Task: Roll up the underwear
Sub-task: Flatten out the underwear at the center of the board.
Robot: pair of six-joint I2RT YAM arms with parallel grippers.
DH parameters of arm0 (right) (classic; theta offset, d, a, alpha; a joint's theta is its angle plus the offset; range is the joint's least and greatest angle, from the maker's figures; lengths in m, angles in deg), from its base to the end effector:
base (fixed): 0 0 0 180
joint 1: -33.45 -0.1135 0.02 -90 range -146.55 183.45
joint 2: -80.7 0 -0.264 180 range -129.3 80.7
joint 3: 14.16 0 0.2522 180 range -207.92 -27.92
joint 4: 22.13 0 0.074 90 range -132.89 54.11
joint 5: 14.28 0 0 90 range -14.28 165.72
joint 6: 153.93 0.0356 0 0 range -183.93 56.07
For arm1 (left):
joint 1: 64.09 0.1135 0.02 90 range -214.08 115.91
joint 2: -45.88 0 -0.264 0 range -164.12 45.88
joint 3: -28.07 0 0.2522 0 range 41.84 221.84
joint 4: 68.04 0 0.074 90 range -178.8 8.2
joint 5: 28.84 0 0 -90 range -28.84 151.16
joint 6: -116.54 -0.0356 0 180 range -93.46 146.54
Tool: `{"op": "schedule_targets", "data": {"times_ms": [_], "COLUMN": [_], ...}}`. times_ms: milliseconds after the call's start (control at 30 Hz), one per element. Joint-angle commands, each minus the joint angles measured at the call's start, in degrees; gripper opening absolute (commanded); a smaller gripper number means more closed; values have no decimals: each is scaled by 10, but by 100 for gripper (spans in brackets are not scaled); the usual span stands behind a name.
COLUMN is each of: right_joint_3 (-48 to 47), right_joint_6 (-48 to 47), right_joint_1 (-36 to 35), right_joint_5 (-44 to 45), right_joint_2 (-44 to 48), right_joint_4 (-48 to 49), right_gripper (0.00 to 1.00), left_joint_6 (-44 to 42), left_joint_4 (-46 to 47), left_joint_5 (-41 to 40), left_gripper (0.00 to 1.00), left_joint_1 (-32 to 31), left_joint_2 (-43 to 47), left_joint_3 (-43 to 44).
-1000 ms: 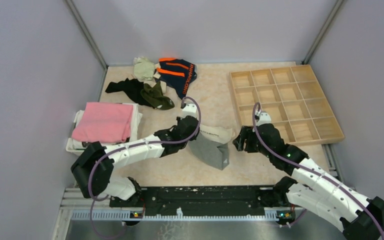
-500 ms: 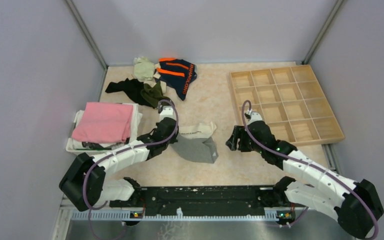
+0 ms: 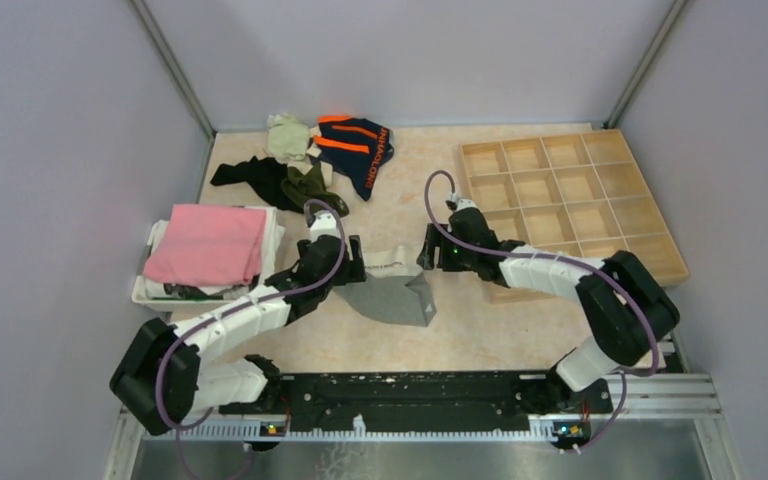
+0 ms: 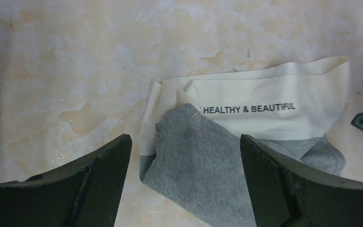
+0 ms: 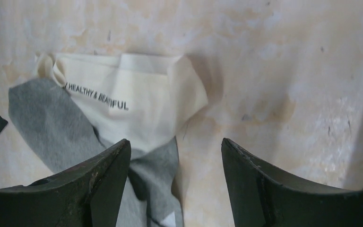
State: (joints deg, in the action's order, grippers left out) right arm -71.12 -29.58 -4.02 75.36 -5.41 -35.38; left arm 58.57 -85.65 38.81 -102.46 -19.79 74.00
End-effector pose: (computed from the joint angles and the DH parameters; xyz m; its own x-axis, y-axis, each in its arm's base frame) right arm 0.2406 0.1847 0.1801 -0.7872 0.1076 -0.6073 -0.2033 0.8844 0.4202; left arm 0.1916 -0.1344 0.2040 -0.5820 -0.1648 -0.7963 0.0335 0.9735 -0.2260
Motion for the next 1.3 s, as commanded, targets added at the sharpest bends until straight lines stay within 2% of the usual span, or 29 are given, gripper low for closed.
{"op": "schedule_targets", "data": {"times_ms": [0, 233, 300, 367, 467, 600, 667, 767, 967, 1067, 1267], "right_joint_3": [-52, -98, -108, -116, -109, -78, -56, -28, 1, 3, -13], "right_joint_6": [-17, -31, -39, -46, -52, -62, -71, -94, -139, -153, -171], "right_joint_1": [24, 40, 41, 42, 41, 41, 42, 41, 42, 41, 41], "right_joint_5": [-2, -28, -42, -53, -62, -70, -76, -89, -96, -91, -105], "right_joint_2": [-62, -142, -158, -168, -164, -124, -77, 2, 188, 274, 415], "right_joint_4": [46, 50, 53, 55, 65, 95, 117, 136, 104, 60, -48], "right_gripper": [70, 68, 62, 51, 27, 6, 0, 0, 0, 0, 0], "left_joint_6": [3, 3, 2, 1, -5, -12, -18, -36, -66, -61, -66], "left_joint_4": [18, 64, 75, 82, 92, 98, 103, 107, 152, 190, 234], "left_joint_5": [-6, 22, 27, 32, 47, 61, 73, 107, 197, 220, 329], "left_gripper": [91, 88, 84, 77, 59, 30, 17, 0, 0, 0, 0], "left_joint_1": [16, 35, 38, 43, 48, 53, 54, 54, 54, 54, 53], "left_joint_2": [-52, -128, -146, -162, -182, -188, -174, -133, 31, 115, 235], "left_joint_3": [24, 25, 27, 32, 38, 44, 46, 48, 18, -10, -53]}}
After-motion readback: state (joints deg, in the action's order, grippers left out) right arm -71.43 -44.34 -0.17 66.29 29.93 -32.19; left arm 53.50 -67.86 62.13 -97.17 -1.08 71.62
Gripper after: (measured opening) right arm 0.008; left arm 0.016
